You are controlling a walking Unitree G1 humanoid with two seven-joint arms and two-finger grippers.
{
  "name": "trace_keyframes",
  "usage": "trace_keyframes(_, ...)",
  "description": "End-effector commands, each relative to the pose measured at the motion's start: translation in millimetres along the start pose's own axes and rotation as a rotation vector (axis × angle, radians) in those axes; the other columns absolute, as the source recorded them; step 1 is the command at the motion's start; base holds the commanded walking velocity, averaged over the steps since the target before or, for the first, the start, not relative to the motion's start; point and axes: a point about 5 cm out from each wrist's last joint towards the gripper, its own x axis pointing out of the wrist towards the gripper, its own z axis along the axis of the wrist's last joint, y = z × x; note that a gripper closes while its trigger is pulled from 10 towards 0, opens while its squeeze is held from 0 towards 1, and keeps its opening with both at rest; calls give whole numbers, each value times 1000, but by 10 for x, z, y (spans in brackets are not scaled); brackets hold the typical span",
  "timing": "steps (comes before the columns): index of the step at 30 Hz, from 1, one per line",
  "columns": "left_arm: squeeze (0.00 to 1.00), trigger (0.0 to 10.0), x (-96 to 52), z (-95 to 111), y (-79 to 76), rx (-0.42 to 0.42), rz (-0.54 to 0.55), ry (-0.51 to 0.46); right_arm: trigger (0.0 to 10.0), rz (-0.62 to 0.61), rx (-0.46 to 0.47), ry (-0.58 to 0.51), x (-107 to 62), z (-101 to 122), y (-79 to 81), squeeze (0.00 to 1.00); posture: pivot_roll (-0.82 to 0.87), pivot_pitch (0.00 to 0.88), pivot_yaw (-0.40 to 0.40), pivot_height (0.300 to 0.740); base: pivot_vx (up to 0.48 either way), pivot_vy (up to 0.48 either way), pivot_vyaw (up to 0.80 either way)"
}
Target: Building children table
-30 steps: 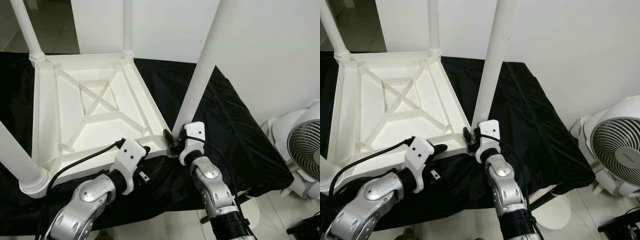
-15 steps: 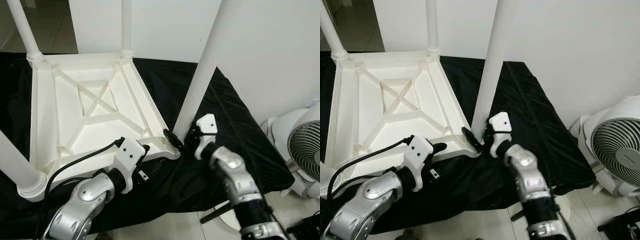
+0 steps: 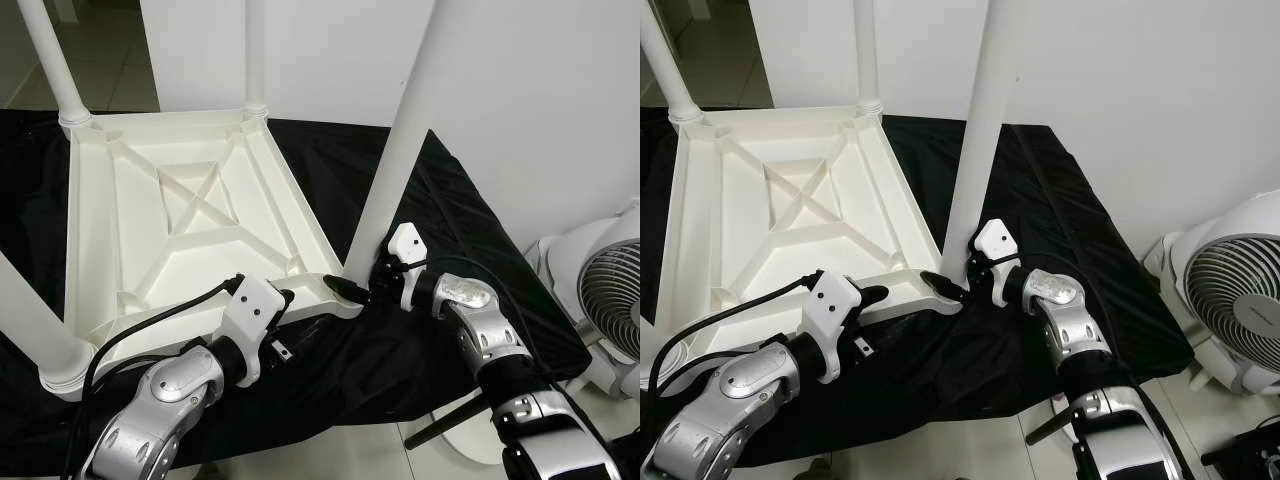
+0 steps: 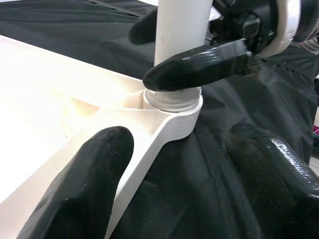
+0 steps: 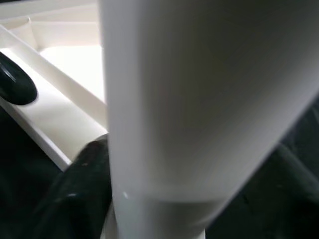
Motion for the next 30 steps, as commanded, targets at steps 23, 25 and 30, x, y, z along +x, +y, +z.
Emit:
trace_keyframes(23, 0, 10000, -1, 61, -61, -17, -24, -16, 10000, -268, 122, 7, -45, -174, 63, 0, 185, 60, -102, 740, 0, 0, 0)
trace_keyframes(25, 0, 10000, 0, 60, -64, -18, -24, -16, 10000, -297, 134, 7, -43, -172, 83, 0, 185, 60, -102, 740, 0, 0, 0)
trace_keyframes(30, 0, 10000, 5, 44, -97, -25, -38, -14, 10000, -577, 217, 50, 20, -225, 254, 0, 177, 53, -110, 740, 0, 0, 0)
